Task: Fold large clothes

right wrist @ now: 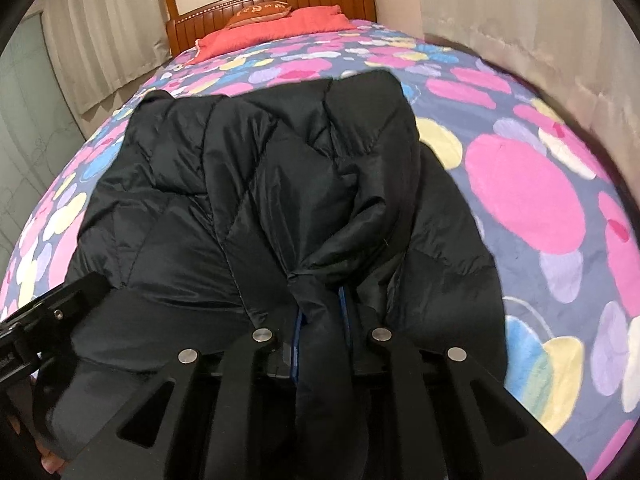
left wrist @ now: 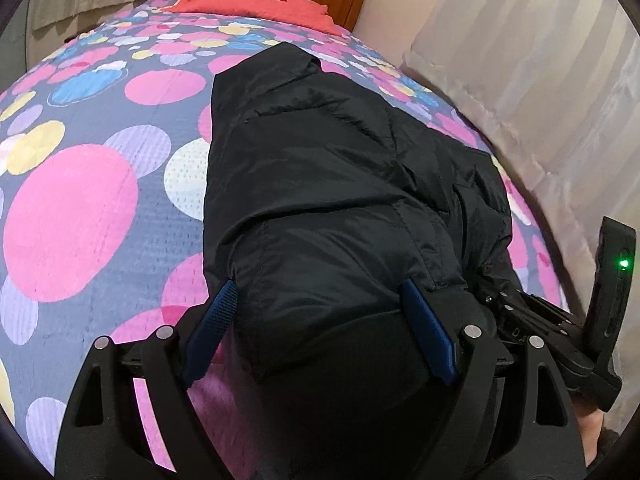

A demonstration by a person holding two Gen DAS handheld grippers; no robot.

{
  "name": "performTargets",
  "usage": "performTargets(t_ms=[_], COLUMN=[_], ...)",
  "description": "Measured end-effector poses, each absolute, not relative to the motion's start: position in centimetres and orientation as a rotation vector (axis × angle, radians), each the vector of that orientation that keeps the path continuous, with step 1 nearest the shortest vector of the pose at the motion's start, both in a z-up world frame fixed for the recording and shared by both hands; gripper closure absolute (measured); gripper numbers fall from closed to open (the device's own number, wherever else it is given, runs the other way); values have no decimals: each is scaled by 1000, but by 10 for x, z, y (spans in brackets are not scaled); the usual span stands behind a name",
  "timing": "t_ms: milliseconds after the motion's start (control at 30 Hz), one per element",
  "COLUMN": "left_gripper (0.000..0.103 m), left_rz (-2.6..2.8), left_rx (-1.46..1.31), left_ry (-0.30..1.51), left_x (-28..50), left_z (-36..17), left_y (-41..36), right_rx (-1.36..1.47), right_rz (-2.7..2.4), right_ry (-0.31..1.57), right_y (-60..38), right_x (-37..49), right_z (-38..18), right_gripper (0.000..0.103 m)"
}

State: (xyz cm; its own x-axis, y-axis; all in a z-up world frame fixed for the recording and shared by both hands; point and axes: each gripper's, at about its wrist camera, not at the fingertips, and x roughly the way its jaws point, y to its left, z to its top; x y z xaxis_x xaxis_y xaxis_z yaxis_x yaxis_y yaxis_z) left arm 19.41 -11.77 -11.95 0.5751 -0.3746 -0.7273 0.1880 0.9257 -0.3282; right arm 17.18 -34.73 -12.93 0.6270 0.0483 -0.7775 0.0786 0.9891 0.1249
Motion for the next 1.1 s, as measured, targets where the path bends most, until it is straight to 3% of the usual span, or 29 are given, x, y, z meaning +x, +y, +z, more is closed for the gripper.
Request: performTargets(t_ms=[533,933,1100], left_gripper=[24,24,25], left_rz=[-327,-323,-280], left_rx=[-239,-230,-293], left_ry=[842,888,904], left_x=[179,188,181], left_z=[-105,-134,-120], left_y=[-109,-118,-108], right_rx=[173,219,249], right_rz=[-54,-23,-18], right_ry=[824,842,861], right_y=[-361,-371,-374], right_x=[158,167,160], right_z=[-109,-143,-125], right_gripper=[93,89,78])
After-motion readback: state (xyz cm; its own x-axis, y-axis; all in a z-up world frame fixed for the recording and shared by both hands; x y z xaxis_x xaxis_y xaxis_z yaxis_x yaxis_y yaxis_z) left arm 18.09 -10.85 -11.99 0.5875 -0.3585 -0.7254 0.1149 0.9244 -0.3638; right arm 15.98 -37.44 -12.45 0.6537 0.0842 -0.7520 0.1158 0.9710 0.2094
